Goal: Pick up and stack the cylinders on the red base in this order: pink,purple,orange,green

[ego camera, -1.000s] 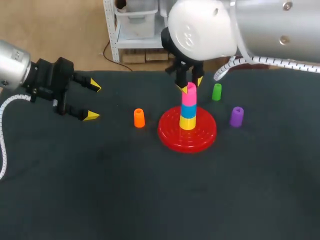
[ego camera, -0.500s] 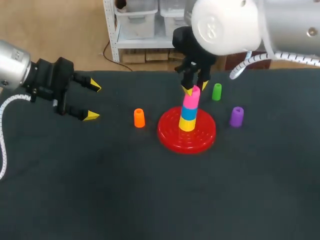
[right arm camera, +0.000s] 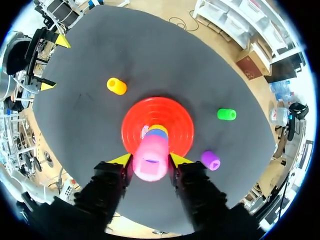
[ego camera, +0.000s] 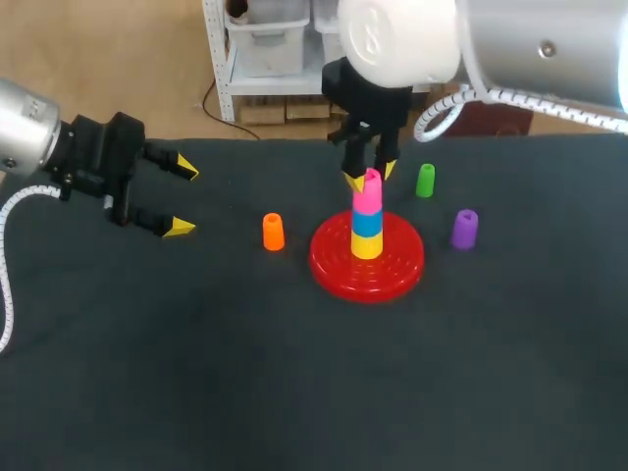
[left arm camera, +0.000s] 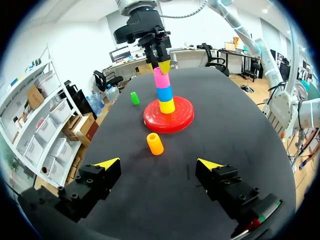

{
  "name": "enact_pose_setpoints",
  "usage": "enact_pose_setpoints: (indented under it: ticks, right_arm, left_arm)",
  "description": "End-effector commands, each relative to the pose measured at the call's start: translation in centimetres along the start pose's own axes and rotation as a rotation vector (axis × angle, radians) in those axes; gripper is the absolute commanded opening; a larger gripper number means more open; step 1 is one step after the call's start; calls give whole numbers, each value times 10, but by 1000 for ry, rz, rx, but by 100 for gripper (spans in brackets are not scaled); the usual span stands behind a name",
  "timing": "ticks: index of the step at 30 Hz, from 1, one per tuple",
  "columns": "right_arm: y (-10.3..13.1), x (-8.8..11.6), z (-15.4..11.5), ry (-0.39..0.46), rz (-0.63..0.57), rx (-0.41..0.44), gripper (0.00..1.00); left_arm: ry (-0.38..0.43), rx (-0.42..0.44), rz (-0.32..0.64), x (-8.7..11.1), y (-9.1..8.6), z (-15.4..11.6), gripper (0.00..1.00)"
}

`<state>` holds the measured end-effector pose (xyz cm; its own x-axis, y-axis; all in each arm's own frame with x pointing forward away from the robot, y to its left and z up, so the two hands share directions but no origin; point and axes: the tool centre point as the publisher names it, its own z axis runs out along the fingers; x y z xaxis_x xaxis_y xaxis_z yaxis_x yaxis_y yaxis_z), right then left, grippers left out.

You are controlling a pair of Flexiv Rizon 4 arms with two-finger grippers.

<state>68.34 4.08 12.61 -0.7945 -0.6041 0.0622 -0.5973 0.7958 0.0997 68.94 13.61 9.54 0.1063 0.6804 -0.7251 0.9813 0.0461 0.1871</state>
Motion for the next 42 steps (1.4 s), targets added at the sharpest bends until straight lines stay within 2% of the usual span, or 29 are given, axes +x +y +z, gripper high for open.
enact_pose_setpoints:
  ticks: [1,13,19,22,25,31,36,42]
  right_arm:
    - [3,1,3,-27,29,5,100]
    - [8,16,-44,-201,135,13,100]
    - [-13,43,-49,-269,181,14,100]
    - [-32,65,-52,-303,201,25,100]
    - [-52,84,-45,-290,214,38,100]
    - [-85,105,-13,-237,190,71,100]
    - [-109,114,20,-226,164,101,100]
    - [-137,111,49,-216,137,52,100]
  left_arm:
    - [-2,-5,2,1,-1,0,100]
    - [-2,-5,2,1,-1,0,100]
    - [-2,-5,2,1,-1,0,100]
    - [-2,-5,2,1,-1,0,100]
    - [-2,-5,2,1,-1,0,100]
    - [-2,-5,2,1,-1,0,100]
    - [-2,-5,2,1,-1,0,100]
    - [-2,-5,2,1,-1,0,100]
